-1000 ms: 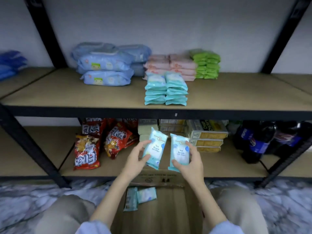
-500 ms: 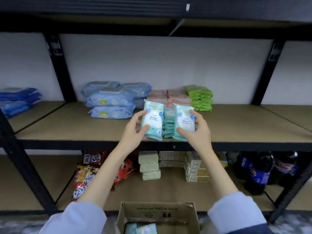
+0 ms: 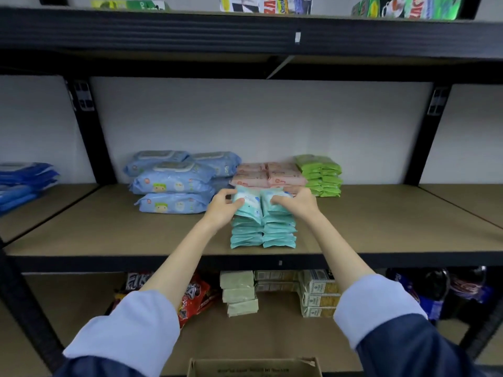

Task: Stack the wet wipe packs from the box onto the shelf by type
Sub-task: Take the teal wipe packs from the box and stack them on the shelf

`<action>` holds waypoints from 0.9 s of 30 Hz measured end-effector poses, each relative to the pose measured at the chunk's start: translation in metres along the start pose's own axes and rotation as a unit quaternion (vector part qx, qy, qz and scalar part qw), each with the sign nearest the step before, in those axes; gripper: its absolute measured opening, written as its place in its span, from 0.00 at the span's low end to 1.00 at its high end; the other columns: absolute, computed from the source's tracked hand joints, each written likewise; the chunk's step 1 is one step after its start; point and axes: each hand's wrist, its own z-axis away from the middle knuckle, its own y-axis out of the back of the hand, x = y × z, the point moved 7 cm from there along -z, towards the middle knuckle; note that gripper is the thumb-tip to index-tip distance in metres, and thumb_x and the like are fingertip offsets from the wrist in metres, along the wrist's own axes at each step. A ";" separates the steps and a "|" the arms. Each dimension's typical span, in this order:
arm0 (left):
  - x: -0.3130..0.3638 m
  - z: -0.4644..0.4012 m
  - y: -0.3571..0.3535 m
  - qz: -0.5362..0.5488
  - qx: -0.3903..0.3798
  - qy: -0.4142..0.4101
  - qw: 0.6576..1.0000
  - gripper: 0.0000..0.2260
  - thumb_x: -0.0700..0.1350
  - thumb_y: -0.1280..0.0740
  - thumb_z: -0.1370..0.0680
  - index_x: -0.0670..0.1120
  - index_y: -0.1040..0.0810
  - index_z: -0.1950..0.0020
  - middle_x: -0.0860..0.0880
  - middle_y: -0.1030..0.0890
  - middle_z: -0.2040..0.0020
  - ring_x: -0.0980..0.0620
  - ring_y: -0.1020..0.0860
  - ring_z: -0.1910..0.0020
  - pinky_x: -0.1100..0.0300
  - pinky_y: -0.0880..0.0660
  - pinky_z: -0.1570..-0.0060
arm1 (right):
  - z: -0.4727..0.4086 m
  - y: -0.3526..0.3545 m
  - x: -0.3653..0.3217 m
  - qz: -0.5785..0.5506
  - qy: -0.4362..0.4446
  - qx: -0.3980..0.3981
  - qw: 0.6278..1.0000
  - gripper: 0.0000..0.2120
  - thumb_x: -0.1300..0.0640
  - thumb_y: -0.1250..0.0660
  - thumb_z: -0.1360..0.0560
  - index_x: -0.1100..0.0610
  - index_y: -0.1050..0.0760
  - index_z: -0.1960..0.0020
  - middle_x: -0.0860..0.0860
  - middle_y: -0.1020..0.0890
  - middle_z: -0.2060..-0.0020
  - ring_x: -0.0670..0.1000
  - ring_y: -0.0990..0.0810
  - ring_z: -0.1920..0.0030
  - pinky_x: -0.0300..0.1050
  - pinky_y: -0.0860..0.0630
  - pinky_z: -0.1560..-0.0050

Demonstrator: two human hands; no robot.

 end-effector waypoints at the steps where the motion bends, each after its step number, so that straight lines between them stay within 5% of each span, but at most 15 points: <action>1: -0.001 -0.002 0.000 -0.013 0.002 -0.006 1.000 0.18 0.44 0.37 0.21 0.44 0.33 0.32 0.38 0.26 0.40 0.47 0.26 0.50 0.60 0.28 0.57 | 0.000 0.000 -0.001 -0.004 -0.004 0.001 1.000 0.25 0.54 0.28 0.31 0.64 0.27 0.39 0.56 0.21 0.48 0.54 0.23 0.46 0.50 0.25 0.44; 7: -0.008 -0.003 -0.004 -0.069 0.008 -0.017 0.997 0.17 0.47 0.37 0.22 0.46 0.30 0.34 0.41 0.26 0.38 0.45 0.27 0.41 0.60 0.34 0.50 | -0.006 -0.011 0.001 0.015 0.003 -0.021 1.000 0.28 0.49 0.30 0.30 0.55 0.32 0.34 0.54 0.26 0.38 0.55 0.28 0.38 0.44 0.32 0.44; 11: -0.011 -0.010 -0.003 -0.061 -0.012 -0.023 0.998 0.16 0.49 0.36 0.22 0.47 0.28 0.36 0.42 0.26 0.38 0.49 0.28 0.47 0.61 0.33 0.51 | -0.014 -0.013 0.007 -0.038 -0.003 -0.038 0.999 0.30 0.43 0.31 0.29 0.56 0.34 0.34 0.53 0.29 0.36 0.54 0.29 0.36 0.46 0.32 0.38; 17: -0.015 -0.020 -0.007 0.128 -0.038 0.033 0.990 0.18 0.51 0.40 0.20 0.47 0.32 0.32 0.50 0.30 0.33 0.56 0.33 0.39 0.63 0.39 0.43 | -0.033 -0.014 0.021 -0.199 -0.071 -0.074 0.975 0.22 0.42 0.39 0.24 0.54 0.31 0.36 0.54 0.30 0.33 0.56 0.31 0.34 0.57 0.35 0.31; 22: -0.024 -0.027 -0.025 0.190 -0.119 0.092 0.970 0.24 0.48 0.33 0.24 0.51 0.34 0.29 0.47 0.29 0.31 0.48 0.28 0.35 0.51 0.32 0.34 | -0.031 -0.037 0.029 -0.236 -0.118 -0.180 0.948 0.21 0.47 0.35 0.26 0.54 0.29 0.36 0.57 0.19 0.45 0.57 0.19 0.47 0.56 0.24 0.42; 27: -0.032 -0.028 -0.036 0.257 -0.136 0.114 0.950 0.25 0.43 0.34 0.23 0.52 0.38 0.28 0.43 0.26 0.35 0.45 0.24 0.41 0.51 0.25 0.45 | -0.034 -0.045 0.026 -0.220 -0.095 -0.194 0.951 0.24 0.54 0.39 0.22 0.48 0.40 0.27 0.56 0.26 0.38 0.58 0.22 0.43 0.56 0.23 0.44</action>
